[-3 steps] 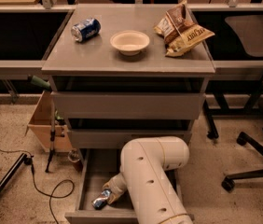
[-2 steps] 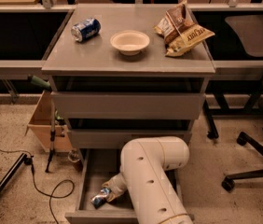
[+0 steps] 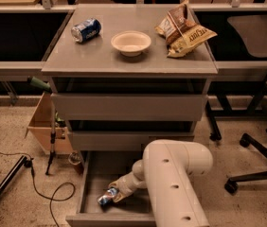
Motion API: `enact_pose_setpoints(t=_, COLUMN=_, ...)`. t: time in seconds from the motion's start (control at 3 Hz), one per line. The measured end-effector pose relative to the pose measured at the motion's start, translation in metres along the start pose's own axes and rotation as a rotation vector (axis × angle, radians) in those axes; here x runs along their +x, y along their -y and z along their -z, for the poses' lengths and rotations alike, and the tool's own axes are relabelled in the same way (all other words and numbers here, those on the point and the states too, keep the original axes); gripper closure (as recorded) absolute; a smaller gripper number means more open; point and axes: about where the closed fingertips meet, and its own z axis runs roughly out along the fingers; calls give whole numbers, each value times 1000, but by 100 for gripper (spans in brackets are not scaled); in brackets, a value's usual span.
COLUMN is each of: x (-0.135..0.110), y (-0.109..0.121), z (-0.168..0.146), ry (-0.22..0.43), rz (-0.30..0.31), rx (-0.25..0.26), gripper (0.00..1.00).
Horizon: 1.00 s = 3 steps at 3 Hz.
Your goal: Pick redbull can from bottom drawer and place on counter
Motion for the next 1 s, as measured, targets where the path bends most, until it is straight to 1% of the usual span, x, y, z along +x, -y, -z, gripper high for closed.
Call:
enact_pose_setpoints(t=0.33, x=-14, y=0, z=62, ry=56, rz=-3, rx=-44, gripper=100)
enact_pose_setpoints(t=0.67, x=-19, y=4, z=109, ry=109, rz=-4, rx=-54, gripper=100)
enact_pose_setpoints(t=1.0, x=-27, y=13, z=174, ry=192, rz=-18, rx=-49, gripper=100)
